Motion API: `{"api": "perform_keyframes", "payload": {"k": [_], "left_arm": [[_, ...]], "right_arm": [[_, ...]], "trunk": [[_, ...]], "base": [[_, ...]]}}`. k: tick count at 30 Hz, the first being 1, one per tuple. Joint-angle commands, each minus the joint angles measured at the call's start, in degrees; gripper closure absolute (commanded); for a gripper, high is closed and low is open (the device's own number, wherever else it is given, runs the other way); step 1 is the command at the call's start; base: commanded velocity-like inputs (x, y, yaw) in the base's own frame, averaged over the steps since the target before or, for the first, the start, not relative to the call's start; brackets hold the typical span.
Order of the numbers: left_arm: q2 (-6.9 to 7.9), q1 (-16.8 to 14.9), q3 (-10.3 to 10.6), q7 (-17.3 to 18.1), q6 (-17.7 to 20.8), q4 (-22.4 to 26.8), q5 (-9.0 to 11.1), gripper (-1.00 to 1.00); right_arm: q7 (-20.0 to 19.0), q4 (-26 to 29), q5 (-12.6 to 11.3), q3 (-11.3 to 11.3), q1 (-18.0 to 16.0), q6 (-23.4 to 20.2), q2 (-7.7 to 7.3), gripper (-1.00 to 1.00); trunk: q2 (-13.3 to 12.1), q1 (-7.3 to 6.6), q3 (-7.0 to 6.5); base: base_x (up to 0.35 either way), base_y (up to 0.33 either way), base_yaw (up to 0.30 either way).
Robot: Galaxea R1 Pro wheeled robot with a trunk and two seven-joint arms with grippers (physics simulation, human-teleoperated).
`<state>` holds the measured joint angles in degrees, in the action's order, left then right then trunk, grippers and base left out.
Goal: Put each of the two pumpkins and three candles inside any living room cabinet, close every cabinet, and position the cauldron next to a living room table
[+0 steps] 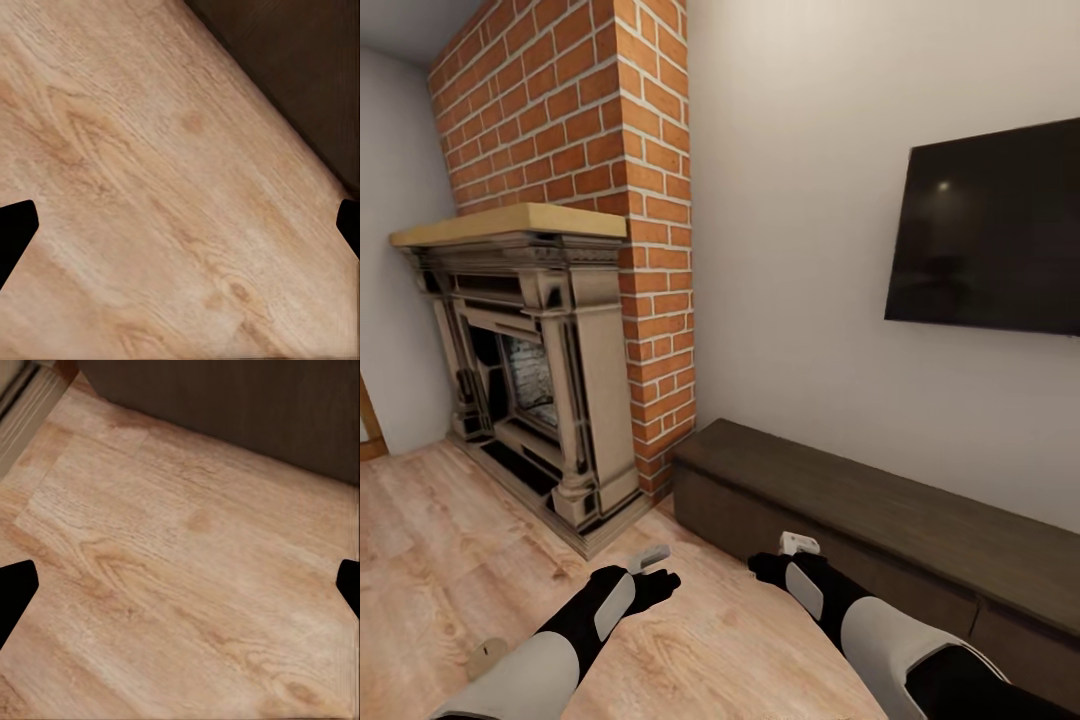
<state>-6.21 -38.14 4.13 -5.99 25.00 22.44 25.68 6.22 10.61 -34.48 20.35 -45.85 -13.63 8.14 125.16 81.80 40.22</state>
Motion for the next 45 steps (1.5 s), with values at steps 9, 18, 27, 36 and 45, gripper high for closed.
{"api": "perform_keyframes", "payload": {"k": [9,18,27,36,45], "left_arm": [[0.05,0.0,0.3,-0.5,0.5,0.2,0.7,-1.0],[0.05,0.0,0.4,-0.5,0.6,0.2,0.7,-1.0],[0.05,0.0,0.4,-0.5,0.6,0.2,0.7,-1.0],[0.05,0.0,0.3,-0.5,0.6,0.2,0.7,-1.0],[0.05,0.0,0.2,-0.5,0.6,0.2,0.7,-1.0]], "right_arm": [[0.4,0.1,-0.5,0.5,0.0,-0.3,-0.22,-1.0],[0.4,0.0,-0.6,0.4,0.0,-0.3,-0.23,-1.0],[0.4,0.0,-0.6,0.4,0.0,-0.3,-0.24,-1.0],[0.4,0.0,-0.6,0.4,0.0,-0.3,-0.79,-1.0],[0.4,0.0,-0.6,0.5,0.0,-0.3,-0.84,-1.0]], "trunk": [[0.0,-0.01,0.07],[0.0,-0.01,0.07],[0.0,-0.01,0.07],[0.0,-0.01,-0.06],[0.0,-0.01,-0.24]], "base": [[-0.022,0.0,-0.294],[-0.12,0.0,-0.294],[-0.086,0.0,-0.294],[-0.083,0.0,-0.294],[-0.09,0.0,-0.294]]}}
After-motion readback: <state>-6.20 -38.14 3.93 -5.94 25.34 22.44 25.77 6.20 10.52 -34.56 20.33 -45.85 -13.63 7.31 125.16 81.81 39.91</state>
